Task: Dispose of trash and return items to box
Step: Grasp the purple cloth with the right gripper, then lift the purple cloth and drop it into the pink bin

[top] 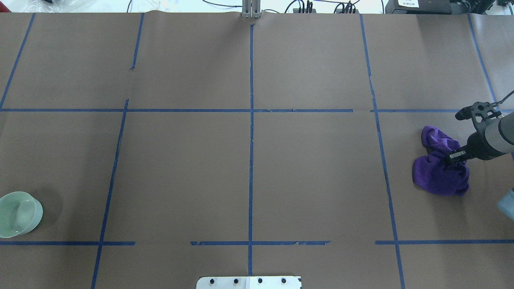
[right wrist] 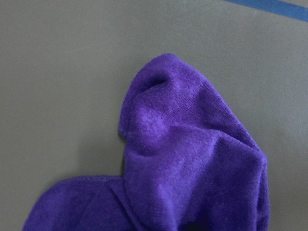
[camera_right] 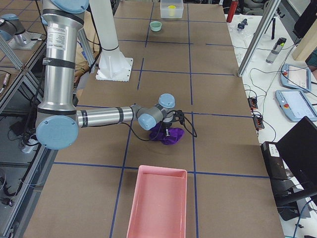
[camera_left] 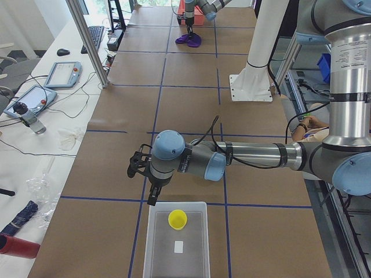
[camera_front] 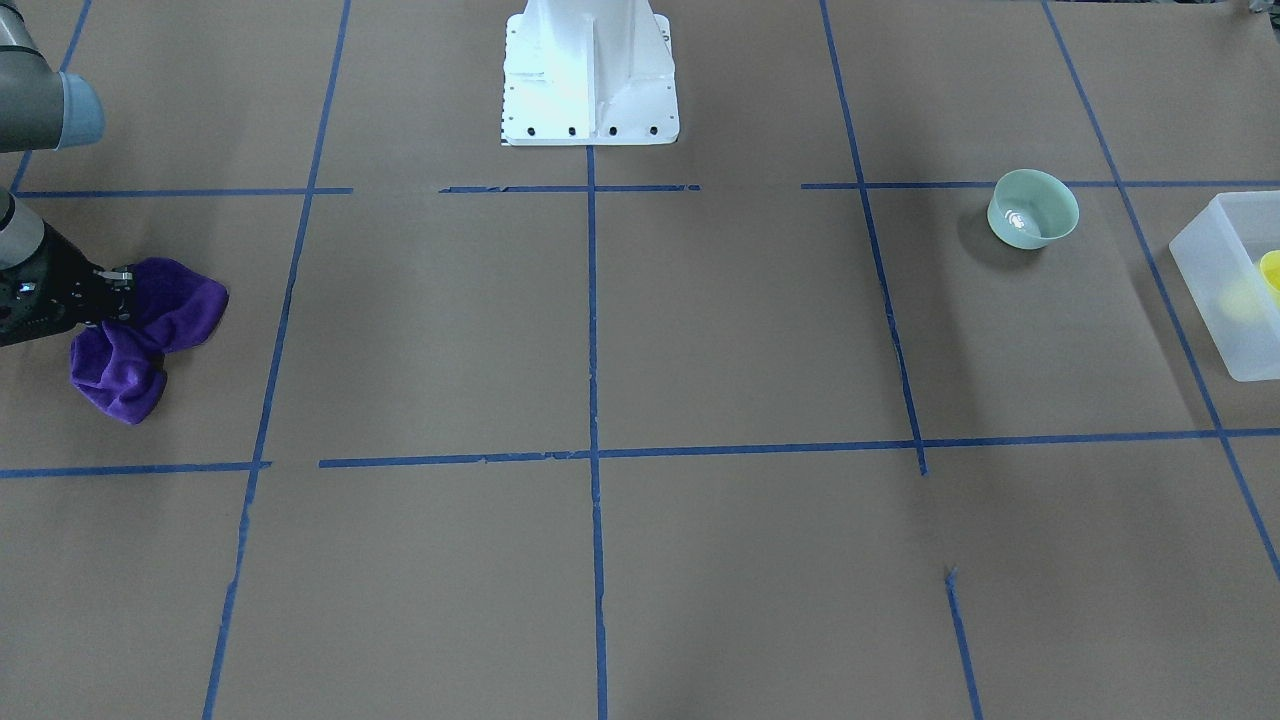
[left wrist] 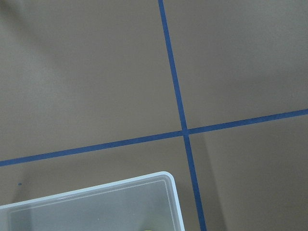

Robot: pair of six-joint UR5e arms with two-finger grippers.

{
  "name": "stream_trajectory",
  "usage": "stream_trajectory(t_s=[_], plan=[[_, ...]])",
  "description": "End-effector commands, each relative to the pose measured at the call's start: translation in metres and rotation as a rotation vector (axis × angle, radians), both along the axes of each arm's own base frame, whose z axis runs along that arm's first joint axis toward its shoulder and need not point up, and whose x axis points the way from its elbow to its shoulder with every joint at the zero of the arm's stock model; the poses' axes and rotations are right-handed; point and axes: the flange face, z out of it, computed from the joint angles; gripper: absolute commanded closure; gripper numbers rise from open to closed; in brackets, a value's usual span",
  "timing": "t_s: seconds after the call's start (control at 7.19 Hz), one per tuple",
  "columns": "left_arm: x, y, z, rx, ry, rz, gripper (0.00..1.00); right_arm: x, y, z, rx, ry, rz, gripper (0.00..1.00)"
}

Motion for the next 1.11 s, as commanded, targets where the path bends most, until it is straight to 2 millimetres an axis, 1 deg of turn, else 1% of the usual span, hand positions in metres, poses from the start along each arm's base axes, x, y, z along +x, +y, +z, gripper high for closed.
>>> stream_trajectory(t_s=[0.0,0.14,0.28,0.42,0.56,0.7,0.84,0.97], plan=[[0.022,-0.004,-0.007,-0.022,0.026,0.008,0.0,0.079,-0.003,-0.065,-0.022,-0.163,0.079,1.0],[0.04,-0.007,-0.015,-0.032,0.038,0.015,0.0,0.137,-0.007,-0.095,-0.061,-0.242,0.154,1.0],[0.071,-0.011,-0.023,-0.042,0.062,0.016,0.0,0.174,-0.004,-0.1,-0.071,-0.273,0.217,1.0],[0.101,-0.012,-0.033,-0.041,0.094,0.013,0.0,0.211,0.004,-0.09,-0.07,-0.282,0.277,1.0],[0.127,-0.011,-0.039,-0.053,0.119,0.016,0.0,0.259,0.027,-0.061,-0.08,-0.298,0.337,1.0],[0.13,-0.011,-0.04,-0.055,0.125,0.014,0.0,0.298,0.038,-0.039,-0.036,-0.261,0.349,1.0],[0.131,-0.011,-0.041,-0.055,0.126,0.014,0.0,0.339,0.047,-0.01,-0.009,-0.177,0.312,1.0],[0.131,-0.011,-0.041,-0.055,0.126,0.014,0.0,0.376,0.028,0.018,0.051,-0.063,0.221,1.0]])
